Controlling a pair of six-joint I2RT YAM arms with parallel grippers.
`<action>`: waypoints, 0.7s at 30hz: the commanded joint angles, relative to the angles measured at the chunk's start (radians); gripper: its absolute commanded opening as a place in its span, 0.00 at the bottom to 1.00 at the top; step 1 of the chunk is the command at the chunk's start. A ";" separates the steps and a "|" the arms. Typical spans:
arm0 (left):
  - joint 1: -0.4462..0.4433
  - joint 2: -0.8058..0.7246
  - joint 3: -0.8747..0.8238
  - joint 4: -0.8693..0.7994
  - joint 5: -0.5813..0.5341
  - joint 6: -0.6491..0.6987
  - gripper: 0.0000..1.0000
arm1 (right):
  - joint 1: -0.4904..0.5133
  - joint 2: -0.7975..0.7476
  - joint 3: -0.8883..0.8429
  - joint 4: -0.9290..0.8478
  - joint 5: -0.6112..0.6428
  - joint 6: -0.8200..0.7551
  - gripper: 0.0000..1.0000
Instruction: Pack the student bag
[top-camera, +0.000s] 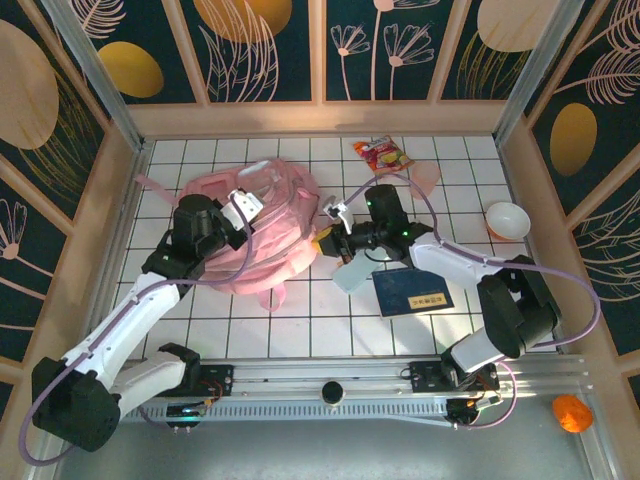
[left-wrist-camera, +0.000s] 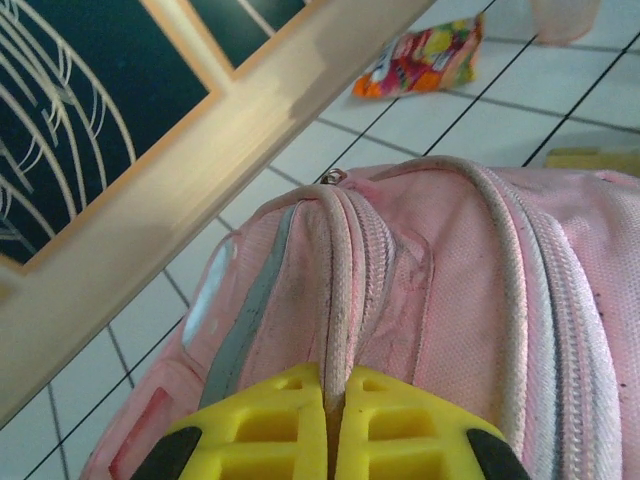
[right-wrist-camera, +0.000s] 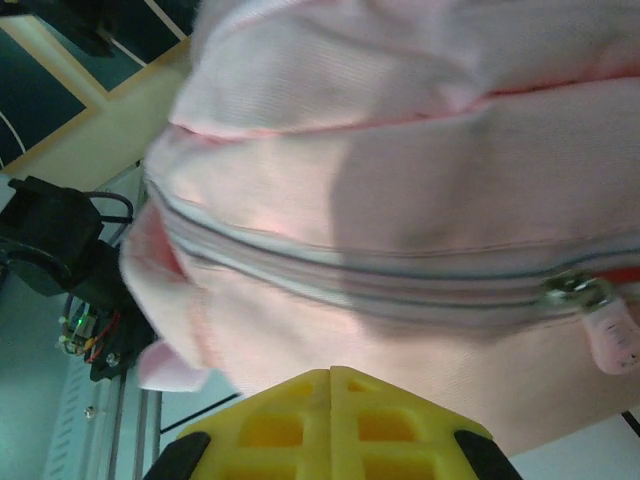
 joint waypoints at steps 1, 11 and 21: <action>0.007 -0.005 0.055 0.112 -0.083 0.003 0.00 | 0.025 -0.038 0.035 -0.018 0.029 0.065 0.00; 0.007 -0.107 -0.021 0.149 0.308 0.071 0.00 | -0.105 -0.087 -0.047 -0.025 0.138 -0.042 0.47; 0.007 -0.148 -0.007 0.103 0.431 0.113 0.00 | -0.182 0.007 0.005 -0.189 -0.069 -0.391 0.61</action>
